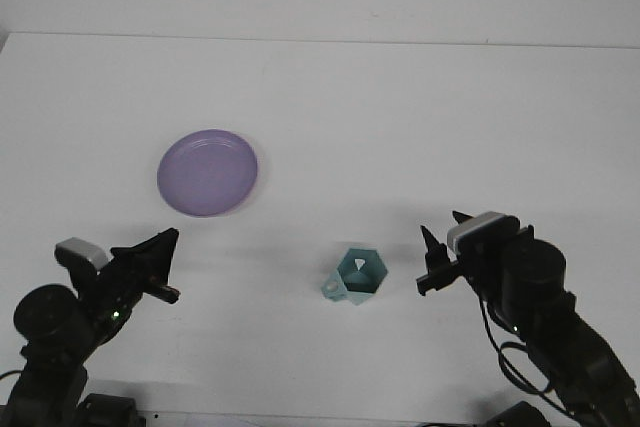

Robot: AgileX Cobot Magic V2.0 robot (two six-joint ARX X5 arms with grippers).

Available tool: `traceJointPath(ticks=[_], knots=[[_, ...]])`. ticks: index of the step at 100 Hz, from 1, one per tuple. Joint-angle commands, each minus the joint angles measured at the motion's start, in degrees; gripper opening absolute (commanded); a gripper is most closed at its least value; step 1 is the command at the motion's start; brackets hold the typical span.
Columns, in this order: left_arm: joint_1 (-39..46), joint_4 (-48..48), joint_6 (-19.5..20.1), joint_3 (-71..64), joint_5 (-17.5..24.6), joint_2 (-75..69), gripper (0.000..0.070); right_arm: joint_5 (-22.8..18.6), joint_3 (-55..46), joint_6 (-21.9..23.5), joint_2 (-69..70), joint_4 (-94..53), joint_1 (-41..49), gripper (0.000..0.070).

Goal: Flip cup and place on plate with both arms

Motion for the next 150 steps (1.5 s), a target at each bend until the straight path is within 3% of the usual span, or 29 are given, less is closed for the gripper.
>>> traceJointPath(ticks=[1, 28, 32, 44, 51, 87, 99, 111, 150], knots=[[-2.10, -1.62, 0.33, 3.93, 1.62, 5.60, 0.0013, 2.05, -3.93, 1.20, -5.22, 3.45, -0.13, 0.0376], [-16.09, -9.31, 3.45, 17.64, 1.95, 26.51, 0.0028, 11.30, -15.47, 0.72, -23.32, 8.20, -1.57, 0.0373], [-17.81, -9.75, 3.76, 19.34, 1.95, 29.22, 0.0087, 11.63, -16.35, 0.74, -24.96, 7.87, -1.84, 0.0373], [-22.51, -12.39, 5.33, 25.05, 1.95, 37.07, 0.0359, 12.24, -17.09, 0.76, -27.85, 5.16, -2.34, 0.0373], [-25.22, -14.93, 5.55, 28.81, 2.01, 41.51, 0.0438, 12.22, -17.09, 0.74, -28.37, 5.20, -2.34, 0.0373], [-35.21, -34.69, 13.46, 50.97, 1.42, 63.19, 0.0433, 12.15, -17.09, 0.79, -28.48, 5.16, -2.34, 0.0373], [-36.68, -36.33, 13.73, 54.40, 0.87, 68.63, 0.0434, 12.13, -17.09, 0.76, -28.48, 5.14, -2.34, 0.0373], [-37.57, -37.07, 14.19, 56.02, -2.25, 72.63, 0.0434, 12.13, -17.09, 0.79, -28.48, 5.07, -2.34, 0.0373], [-39.52, -34.88, 15.19, 56.41, -2.64, 79.95, 0.0401, 12.11, -17.09, 0.79, -28.48, 4.94, -2.34, 0.0373]])
